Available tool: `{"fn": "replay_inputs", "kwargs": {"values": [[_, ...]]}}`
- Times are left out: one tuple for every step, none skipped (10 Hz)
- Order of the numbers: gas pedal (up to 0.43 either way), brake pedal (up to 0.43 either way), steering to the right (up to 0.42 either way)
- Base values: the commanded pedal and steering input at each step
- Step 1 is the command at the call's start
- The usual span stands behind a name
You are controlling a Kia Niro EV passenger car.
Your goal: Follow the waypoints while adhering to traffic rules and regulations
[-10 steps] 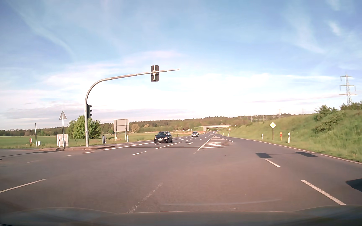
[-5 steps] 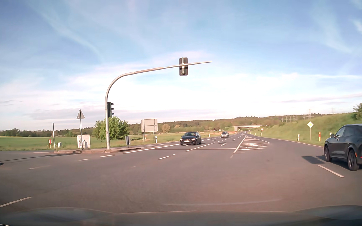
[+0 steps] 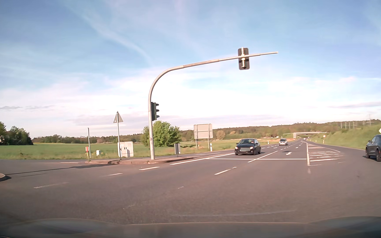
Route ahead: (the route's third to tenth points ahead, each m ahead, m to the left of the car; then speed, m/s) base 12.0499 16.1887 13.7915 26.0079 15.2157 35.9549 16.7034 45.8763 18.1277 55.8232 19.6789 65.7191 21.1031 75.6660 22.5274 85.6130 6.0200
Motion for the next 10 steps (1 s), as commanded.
{"fn": "replay_inputs", "kwargs": {"values": [[0.197, 0.0, -0.298], [0.189, 0.0, -0.3], [0.157, 0.0, -0.304], [0.15, 0.0, -0.309], [0.15, 0.0, -0.311], [0.15, 0.0, -0.312], [0.15, 0.0, -0.313], [0.15, 0.0, -0.313], [0.15, 0.0, -0.314], [0.15, 0.0, -0.314]]}}
